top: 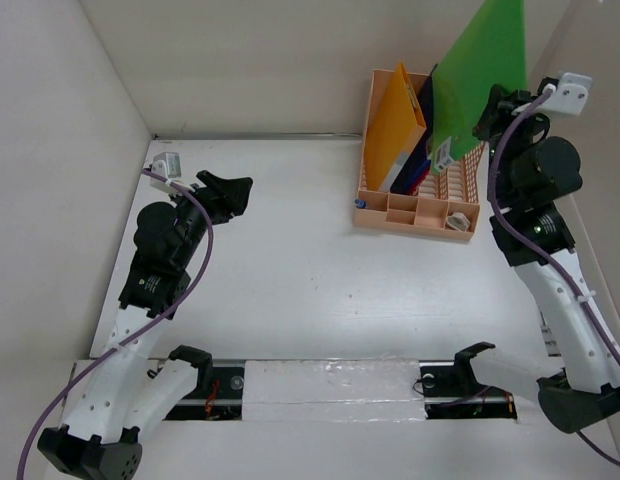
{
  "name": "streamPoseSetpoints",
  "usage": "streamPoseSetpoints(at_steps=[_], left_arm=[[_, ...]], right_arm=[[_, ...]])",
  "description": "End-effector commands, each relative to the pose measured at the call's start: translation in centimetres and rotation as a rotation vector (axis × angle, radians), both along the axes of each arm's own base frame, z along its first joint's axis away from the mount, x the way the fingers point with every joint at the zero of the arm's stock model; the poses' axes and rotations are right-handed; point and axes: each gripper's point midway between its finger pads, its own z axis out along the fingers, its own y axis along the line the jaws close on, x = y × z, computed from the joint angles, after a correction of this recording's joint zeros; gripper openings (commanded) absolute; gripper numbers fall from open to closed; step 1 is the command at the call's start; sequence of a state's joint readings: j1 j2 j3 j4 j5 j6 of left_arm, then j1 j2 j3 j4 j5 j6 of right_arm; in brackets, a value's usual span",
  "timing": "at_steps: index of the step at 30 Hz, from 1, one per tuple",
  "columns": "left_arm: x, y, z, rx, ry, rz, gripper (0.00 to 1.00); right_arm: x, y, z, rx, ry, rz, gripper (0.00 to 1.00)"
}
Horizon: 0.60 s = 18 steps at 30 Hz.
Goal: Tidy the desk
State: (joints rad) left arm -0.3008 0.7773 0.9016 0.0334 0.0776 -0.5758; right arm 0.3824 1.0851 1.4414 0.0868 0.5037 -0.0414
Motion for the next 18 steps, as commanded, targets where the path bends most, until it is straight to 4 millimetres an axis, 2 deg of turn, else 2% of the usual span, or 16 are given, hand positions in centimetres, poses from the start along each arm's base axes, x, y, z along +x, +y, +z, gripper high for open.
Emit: streamPoseSetpoints(at_steps=[1, 4, 11, 14, 18], left_arm=[[0.0, -0.1, 1.1, 0.003, -0.044, -0.006, 0.61], [0.0, -0.1, 1.1, 0.000, -0.051, -0.008, 0.61], [0.1, 0.1, 1.0, 0.003, -0.042, 0.003, 0.60], [0.2, -0.1, 0.9, 0.005, -0.043, -0.003, 0.60], [0.3, 0.1, 0.9, 0.007, -0.037, 0.008, 0.60]], right_arm=[[0.0, -0.4, 2.3, 0.001, -0.060, 0.019, 0.00], [2.1, -0.5, 0.6, -0.008, -0.007, 0.016, 0.00], [5.4, -1.0, -1.4, 0.012, 0.029, 0.044, 0.00], [6.4, -0.4, -1.8, 0.017, 0.032, 0.090, 0.00], [6.4, 0.2, -1.8, 0.010, 0.015, 0.126, 0.00]])
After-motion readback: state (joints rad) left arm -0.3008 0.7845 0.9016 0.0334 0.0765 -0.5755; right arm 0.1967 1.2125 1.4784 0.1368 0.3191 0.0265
